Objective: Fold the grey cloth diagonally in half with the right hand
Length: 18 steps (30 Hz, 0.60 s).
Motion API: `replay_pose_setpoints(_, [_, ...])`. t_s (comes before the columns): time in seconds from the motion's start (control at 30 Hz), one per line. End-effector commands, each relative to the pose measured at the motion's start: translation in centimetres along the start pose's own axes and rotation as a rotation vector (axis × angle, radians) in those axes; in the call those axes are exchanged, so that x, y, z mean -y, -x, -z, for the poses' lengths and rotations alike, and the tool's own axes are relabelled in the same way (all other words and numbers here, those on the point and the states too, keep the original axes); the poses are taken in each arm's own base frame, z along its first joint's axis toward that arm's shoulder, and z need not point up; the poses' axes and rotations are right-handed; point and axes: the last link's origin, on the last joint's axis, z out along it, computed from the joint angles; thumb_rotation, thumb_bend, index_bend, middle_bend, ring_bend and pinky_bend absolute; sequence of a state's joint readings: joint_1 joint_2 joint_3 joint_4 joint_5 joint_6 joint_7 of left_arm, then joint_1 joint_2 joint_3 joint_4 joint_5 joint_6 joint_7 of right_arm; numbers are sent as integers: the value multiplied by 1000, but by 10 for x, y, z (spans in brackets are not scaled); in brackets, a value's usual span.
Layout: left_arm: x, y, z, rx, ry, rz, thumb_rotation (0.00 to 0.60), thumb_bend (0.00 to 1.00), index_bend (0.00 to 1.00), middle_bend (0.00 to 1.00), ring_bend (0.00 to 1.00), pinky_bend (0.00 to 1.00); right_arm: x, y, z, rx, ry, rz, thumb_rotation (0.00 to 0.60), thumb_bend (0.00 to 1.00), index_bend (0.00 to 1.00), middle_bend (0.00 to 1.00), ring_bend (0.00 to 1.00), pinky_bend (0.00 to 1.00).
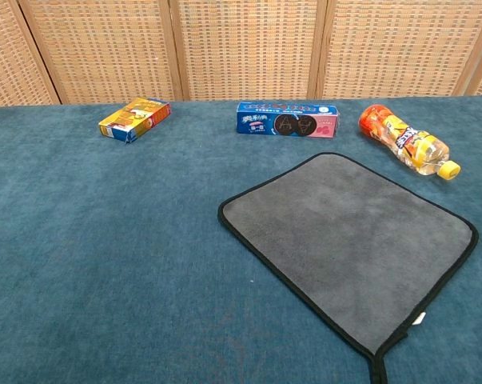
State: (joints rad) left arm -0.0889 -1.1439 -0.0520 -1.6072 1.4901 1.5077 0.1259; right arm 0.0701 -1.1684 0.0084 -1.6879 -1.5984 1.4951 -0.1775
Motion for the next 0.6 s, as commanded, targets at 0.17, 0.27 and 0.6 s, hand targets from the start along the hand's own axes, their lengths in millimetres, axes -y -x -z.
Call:
replay_pose_setpoints(0.17, [-2, 2, 0, 7, 4, -8, 600, 165, 0, 0, 0, 0, 43, 31, 10, 77, -128, -13, 600, 69, 81, 0, 0, 0])
replay_pose_setpoints(0.27, [-2, 3, 0, 9, 5, -8, 600, 166, 0, 0, 0, 0, 56, 39, 13, 94, -162, -14, 600, 69, 109, 0, 0, 0])
replay_pose_setpoints(0.6, [-3, 3, -1, 3, 10, -11, 600, 166, 0, 0, 0, 0, 89, 62, 16, 116, -230, -23, 600, 69, 216, 0, 0, 0])
